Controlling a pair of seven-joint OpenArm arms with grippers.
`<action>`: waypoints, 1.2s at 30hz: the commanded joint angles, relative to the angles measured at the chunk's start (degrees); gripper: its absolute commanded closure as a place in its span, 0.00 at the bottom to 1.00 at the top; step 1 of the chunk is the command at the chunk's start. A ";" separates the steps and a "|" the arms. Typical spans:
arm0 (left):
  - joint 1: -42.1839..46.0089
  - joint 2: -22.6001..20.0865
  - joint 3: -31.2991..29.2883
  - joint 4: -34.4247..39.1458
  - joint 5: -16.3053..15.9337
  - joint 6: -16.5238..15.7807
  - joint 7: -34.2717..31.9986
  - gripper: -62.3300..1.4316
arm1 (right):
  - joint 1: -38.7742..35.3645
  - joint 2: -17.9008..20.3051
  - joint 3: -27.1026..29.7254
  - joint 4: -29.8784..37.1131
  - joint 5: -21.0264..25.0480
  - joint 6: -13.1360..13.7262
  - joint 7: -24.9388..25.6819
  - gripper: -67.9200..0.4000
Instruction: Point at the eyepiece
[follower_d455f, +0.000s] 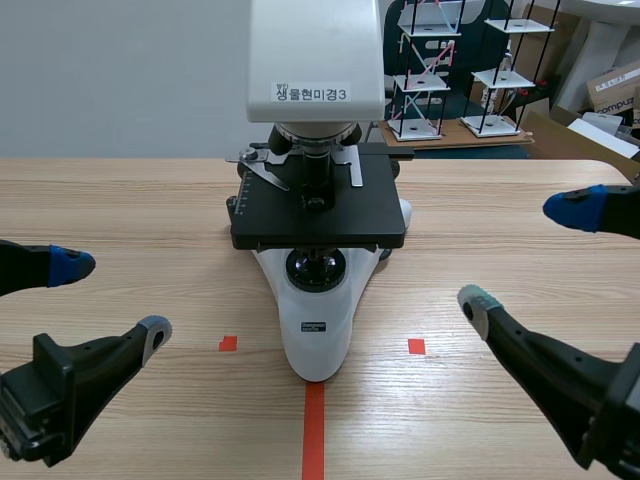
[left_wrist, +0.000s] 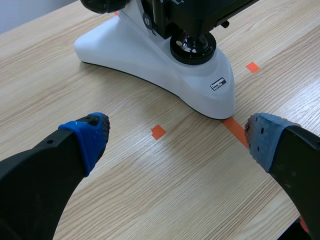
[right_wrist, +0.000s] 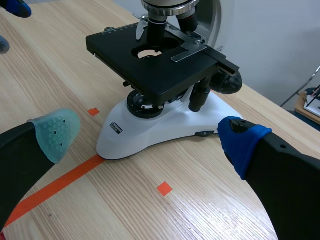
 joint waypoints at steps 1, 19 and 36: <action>0.17 0.28 -0.04 0.61 -0.50 0.11 -0.79 0.09 | 0.33 0.35 0.17 0.42 0.79 -0.17 0.85 0.10; 0.17 0.28 -0.04 0.61 -0.35 0.11 -0.55 0.09 | -3.41 -5.20 0.17 0.44 -3.74 -1.84 3.56 0.10; 0.17 0.28 -0.04 0.61 -0.39 0.11 -0.57 0.09 | 5.18 -4.55 0.22 1.70 -3.69 -8.96 7.52 0.99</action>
